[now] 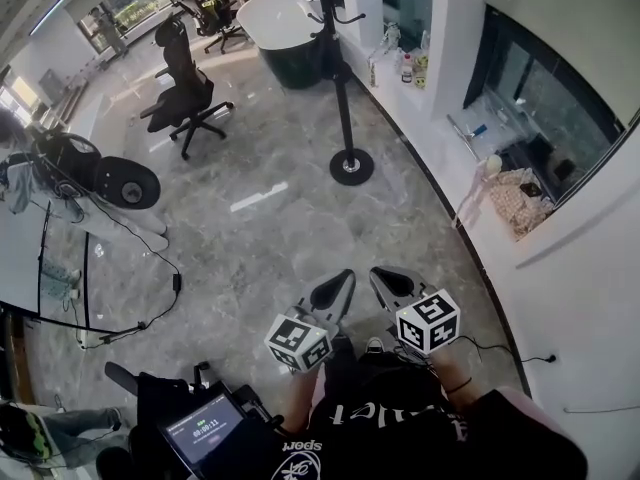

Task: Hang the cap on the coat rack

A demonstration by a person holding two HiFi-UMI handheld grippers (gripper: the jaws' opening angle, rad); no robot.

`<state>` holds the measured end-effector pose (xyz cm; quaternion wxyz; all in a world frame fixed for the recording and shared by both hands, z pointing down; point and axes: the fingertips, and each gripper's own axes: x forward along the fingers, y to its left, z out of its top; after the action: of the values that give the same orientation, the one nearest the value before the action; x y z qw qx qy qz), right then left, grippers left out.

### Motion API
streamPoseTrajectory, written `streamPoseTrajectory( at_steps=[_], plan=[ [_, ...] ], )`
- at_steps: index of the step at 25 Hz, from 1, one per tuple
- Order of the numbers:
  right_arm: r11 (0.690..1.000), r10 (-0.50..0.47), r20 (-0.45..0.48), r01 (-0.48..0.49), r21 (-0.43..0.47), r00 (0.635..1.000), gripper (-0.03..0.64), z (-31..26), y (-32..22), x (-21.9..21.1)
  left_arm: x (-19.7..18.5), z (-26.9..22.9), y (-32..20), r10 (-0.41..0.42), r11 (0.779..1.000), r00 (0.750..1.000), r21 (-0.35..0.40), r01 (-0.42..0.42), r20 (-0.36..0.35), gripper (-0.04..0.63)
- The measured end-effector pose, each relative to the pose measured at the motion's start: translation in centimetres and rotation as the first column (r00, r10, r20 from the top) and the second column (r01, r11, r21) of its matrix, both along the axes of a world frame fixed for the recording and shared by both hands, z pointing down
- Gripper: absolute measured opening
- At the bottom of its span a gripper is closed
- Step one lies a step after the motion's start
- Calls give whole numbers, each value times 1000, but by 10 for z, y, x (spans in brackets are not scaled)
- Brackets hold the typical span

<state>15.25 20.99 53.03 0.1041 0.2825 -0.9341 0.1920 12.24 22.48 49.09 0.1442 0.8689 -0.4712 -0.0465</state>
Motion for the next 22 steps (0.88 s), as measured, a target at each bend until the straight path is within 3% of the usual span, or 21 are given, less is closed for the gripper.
streamPoseTrajectory(
  at_steps=[22],
  plan=[
    [1000,-3,-17,3,13,1000,17,0,-1,8,6,-2,-4,7,1000,1000,10,-7,11,5]
  ],
)
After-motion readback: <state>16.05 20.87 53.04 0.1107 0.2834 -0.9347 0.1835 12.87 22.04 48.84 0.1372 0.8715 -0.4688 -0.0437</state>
